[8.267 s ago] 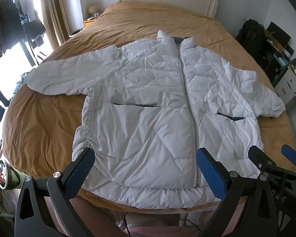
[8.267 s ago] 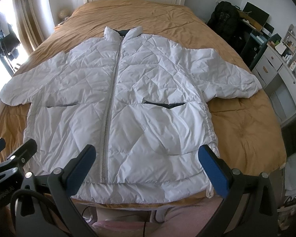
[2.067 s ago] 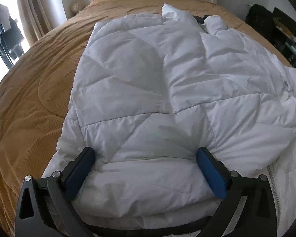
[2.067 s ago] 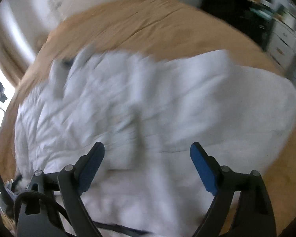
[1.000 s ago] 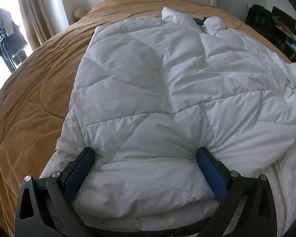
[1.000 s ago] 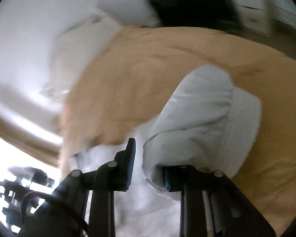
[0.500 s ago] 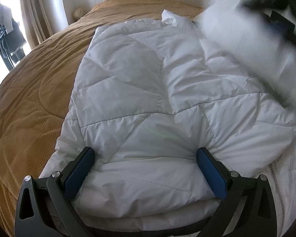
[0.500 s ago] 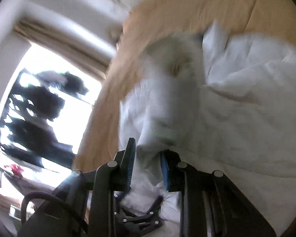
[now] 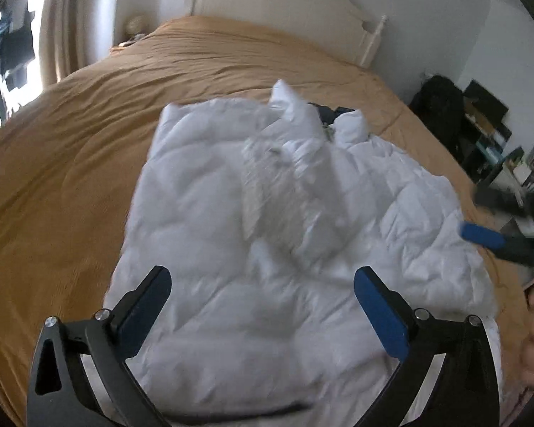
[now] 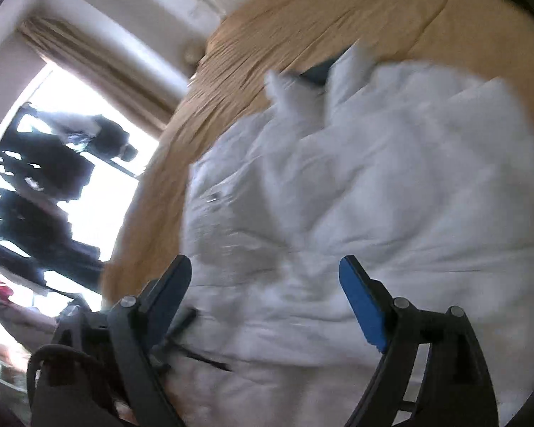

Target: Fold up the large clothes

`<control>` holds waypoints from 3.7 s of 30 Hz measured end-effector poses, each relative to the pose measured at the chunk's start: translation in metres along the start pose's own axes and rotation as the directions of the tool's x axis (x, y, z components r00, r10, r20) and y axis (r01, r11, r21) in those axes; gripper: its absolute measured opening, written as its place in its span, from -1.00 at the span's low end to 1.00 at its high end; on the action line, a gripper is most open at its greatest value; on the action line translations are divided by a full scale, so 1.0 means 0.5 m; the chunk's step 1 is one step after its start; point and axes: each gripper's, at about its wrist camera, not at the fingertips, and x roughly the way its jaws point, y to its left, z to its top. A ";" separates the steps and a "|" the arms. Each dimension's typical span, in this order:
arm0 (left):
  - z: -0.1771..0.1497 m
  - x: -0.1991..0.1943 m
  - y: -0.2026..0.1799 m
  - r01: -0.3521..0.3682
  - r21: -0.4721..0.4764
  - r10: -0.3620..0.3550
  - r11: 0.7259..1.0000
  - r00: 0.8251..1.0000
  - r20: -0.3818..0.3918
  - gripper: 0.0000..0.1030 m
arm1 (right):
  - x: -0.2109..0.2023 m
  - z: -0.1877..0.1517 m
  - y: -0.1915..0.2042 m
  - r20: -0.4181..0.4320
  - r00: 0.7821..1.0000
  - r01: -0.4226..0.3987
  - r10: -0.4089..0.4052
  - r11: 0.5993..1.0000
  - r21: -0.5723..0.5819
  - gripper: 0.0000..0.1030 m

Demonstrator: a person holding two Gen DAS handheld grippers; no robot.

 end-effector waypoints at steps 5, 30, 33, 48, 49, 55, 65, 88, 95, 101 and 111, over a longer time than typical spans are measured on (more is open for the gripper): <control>0.052 0.127 -0.028 -0.041 0.024 0.044 0.999 0.992 -0.121 0.95 | -0.066 -0.012 -0.081 0.036 0.987 0.158 -0.158 0.987 0.006 0.65; -0.004 0.147 0.098 0.054 -0.240 -0.114 0.969 0.962 -0.247 -0.51 | 0.057 0.108 -0.179 0.026 0.889 0.456 -0.456 0.890 0.014 0.11; -0.009 0.149 0.116 0.082 -0.278 -0.151 0.957 0.959 -0.239 -0.50 | 0.107 0.154 -0.250 -0.011 0.846 0.533 -0.533 0.845 0.053 0.08; 0.036 0.022 0.124 -0.155 -0.148 0.151 0.977 0.988 -0.039 0.25 | -0.055 0.020 -0.164 0.072 0.903 0.428 -0.423 0.900 -0.084 -0.52; 0.044 0.004 0.127 -0.217 -0.149 0.217 0.965 0.976 -0.016 0.21 | -0.032 -0.007 -0.166 0.030 0.900 0.435 -0.434 0.893 -0.117 -0.52; 0.070 -0.044 0.035 -0.144 -0.040 0.145 0.989 0.989 0.024 0.22 | 0.036 -0.038 -0.241 -0.030 0.896 0.442 -0.444 0.895 -0.060 -0.50; 0.080 0.221 -0.079 -0.107 0.038 0.113 0.993 0.976 -0.187 0.31 | 0.037 -0.041 -0.227 -0.015 0.880 0.471 -0.475 0.876 -0.107 -0.47; -0.006 -0.043 0.013 -0.165 0.021 0.165 0.986 0.986 -0.022 0.96 | -0.181 -0.154 -0.236 0.039 0.895 0.446 -0.445 0.895 -0.027 0.52; -0.133 -0.119 0.066 -0.285 0.192 0.291 0.939 0.957 -0.006 0.98 | -0.204 -0.210 -0.272 -0.061 0.878 0.470 -0.475 0.878 -0.090 0.66; -0.224 -0.065 0.163 -0.173 0.105 0.193 0.979 0.952 -0.238 0.75 | -0.147 -0.252 -0.296 -0.165 0.875 0.443 -0.455 0.890 -0.103 0.60; -0.206 -0.140 0.213 -0.087 -0.049 0.072 0.995 0.964 -0.258 -0.68 | -0.274 -0.251 -0.319 -0.145 0.940 0.319 -0.308 0.946 0.060 -0.54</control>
